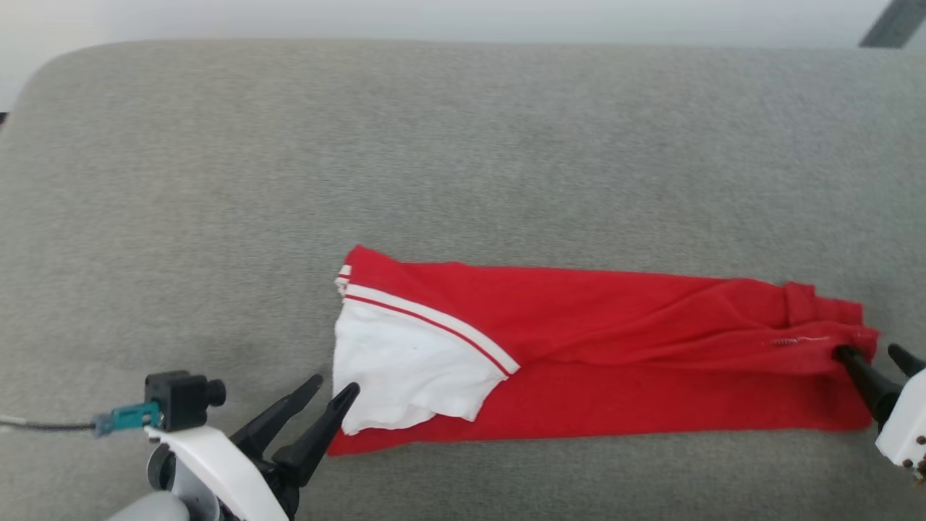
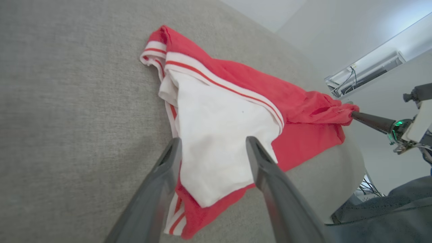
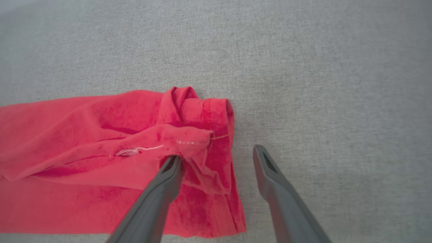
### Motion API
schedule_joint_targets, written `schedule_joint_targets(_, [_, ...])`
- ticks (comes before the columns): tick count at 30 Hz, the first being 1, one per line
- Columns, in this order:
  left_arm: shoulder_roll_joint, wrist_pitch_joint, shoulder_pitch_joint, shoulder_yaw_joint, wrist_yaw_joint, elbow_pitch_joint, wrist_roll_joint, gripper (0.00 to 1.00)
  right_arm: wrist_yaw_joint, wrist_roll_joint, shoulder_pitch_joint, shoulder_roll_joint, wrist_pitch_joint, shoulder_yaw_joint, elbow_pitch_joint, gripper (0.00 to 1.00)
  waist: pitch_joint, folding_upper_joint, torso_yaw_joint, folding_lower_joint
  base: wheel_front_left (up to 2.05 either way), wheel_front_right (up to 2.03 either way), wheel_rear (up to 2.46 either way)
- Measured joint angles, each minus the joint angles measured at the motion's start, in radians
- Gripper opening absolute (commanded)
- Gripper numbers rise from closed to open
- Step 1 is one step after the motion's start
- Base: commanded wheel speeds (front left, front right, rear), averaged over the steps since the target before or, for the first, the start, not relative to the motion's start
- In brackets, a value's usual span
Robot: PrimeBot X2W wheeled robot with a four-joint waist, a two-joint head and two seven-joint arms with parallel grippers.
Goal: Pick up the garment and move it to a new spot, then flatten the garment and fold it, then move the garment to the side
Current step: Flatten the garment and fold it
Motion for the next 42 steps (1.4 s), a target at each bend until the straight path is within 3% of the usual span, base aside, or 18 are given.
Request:
schedule_joint_targets(7, [-0.119, 0.0, 0.156, 0.269, 0.0, 0.03, 0.144, 1.0, 0.0, 0.018, -0.011, 0.019, 0.023, -0.04, 0.121, 1.0, -0.029, 0.0, 0.059, 0.0, 0.0, 0.0, 0.0])
schedule_joint_targets(13, [-0.262, 0.0, 0.25, 0.52, 0.0, 0.102, 0.367, 1.0, 0.0, 0.02, -0.048, 0.021, 0.053, -0.051, 0.218, 1.0, -0.05, 0.0, 0.103, 0.0, 0.0, 0.0, 0.0])
schedule_joint_targets(17, [-0.34, 0.0, 0.291, 0.665, 0.0, 0.11, 0.571, 1.0, 0.0, 0.018, -0.058, 0.02, 0.067, -0.061, 0.27, 1.0, -0.065, 0.0, 0.124, 0.0, 0.0, 0.0, 0.0])
schedule_joint_targets(25, [-0.454, 0.0, 0.372, 0.816, 0.0, 0.014, 0.893, 1.0, 0.0, 0.004, -0.08, 0.023, 0.074, -0.08, 0.356, 0.99, -0.083, 0.0, 0.143, 0.0, 0.0, 0.0, 0.0])
schedule_joint_targets(26, [-0.462, 0.0, 0.378, 0.822, 0.0, 0.004, 0.913, 1.0, 0.0, 0.004, -0.083, 0.023, 0.074, -0.081, 0.364, 0.76, -0.083, 0.0, 0.144, 0.0, 0.0, 0.0, 0.0])
schedule_joint_targets(27, [-0.47, 0.0, 0.385, 0.828, 0.0, -0.002, 0.926, 1.0, 0.0, 0.004, -0.086, 0.023, 0.072, -0.082, 0.372, 0.4, -0.084, 0.0, 0.144, 0.0, 0.0, 0.0, 0.0])
schedule_joint_targets(28, [-0.474, 0.0, 0.391, 0.832, 0.0, -0.007, 0.932, 1.0, 0.0, 0.005, -0.088, 0.022, 0.07, -0.084, 0.378, 0.13, -0.083, 0.0, 0.144, 0.0, 0.0, 0.0, 0.0])
schedule_joint_targets(29, [-0.475, 0.0, 0.396, 0.831, 0.0, -0.008, 0.934, 1.0, 0.0, 0.007, -0.089, 0.02, 0.068, -0.086, 0.384, 0.0, -0.082, 0.0, 0.144, 0.0, 0.0, 0.0, 0.0])
schedule_joint_targets(38, [-0.471, 0.0, 0.399, 0.845, 0.0, -0.027, 0.94, 1.0, 0.003, 0.018, -0.118, 0.015, 0.02, -0.125, 0.384, 0.0, -0.073, 0.0, 0.125, 0.0, 0.0, 0.0, 0.0])
schedule_joint_targets(42, [-0.474, 0.0, 0.399, 0.85, 0.0, -0.043, 0.94, 1.0, 0.003, 0.013, -0.114, -0.031, 0.008, -0.178, 0.345, 0.0, -0.071, 0.0, 0.108, 0.0, 0.0, 0.0, 0.0])
